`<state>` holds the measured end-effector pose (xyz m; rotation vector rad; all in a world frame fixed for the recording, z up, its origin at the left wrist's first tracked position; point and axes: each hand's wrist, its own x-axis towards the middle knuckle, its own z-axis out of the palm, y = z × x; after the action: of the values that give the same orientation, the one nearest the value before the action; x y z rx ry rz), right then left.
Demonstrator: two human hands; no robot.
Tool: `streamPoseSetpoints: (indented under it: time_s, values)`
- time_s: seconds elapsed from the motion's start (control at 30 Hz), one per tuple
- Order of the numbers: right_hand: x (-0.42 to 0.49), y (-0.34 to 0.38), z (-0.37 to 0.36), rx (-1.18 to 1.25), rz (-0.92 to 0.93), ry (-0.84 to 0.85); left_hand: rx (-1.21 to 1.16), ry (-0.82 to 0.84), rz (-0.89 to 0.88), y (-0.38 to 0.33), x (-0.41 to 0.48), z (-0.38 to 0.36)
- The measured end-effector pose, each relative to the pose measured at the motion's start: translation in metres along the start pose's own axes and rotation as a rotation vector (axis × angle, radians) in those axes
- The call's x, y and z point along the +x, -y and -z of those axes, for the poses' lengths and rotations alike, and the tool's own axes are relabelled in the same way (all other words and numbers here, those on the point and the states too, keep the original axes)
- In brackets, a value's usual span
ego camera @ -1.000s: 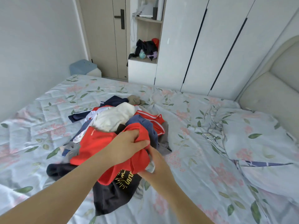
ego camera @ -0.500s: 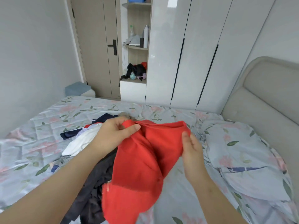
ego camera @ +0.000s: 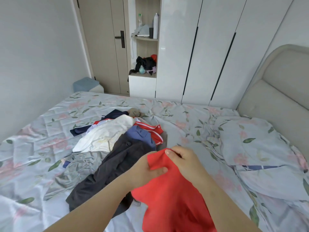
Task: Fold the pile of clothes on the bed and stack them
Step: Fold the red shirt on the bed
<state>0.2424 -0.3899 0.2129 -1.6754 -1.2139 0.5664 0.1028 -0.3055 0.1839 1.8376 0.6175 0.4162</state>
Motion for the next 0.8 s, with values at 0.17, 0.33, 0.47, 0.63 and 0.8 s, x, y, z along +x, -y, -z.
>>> streamPoseSetpoints:
  time_s: [0.17, 0.33, 0.47, 0.63, 0.8]
  values:
    - [-0.017, -0.028, -0.011, -0.051, -0.210, 0.151, -0.152, -0.136, 0.165, 0.003, -0.002, 0.019]
    - [-0.036, -0.055, -0.040, -0.168, -0.347, 0.342, -0.393, -0.309, 0.274, 0.000, -0.002, 0.039]
    - [-0.046, -0.072, -0.062, -0.311, -0.493, 0.372, -0.557, -0.481, 0.348, -0.002, -0.003, 0.073]
    - [-0.040, -0.057, -0.089, -0.358, -0.538, 0.092, -0.051, -0.512, 0.303, 0.036, -0.001, 0.133]
    - [-0.028, -0.021, -0.128, -0.271, -0.412, -0.010, 0.350, 0.003, 0.172, 0.083, -0.013, 0.155]
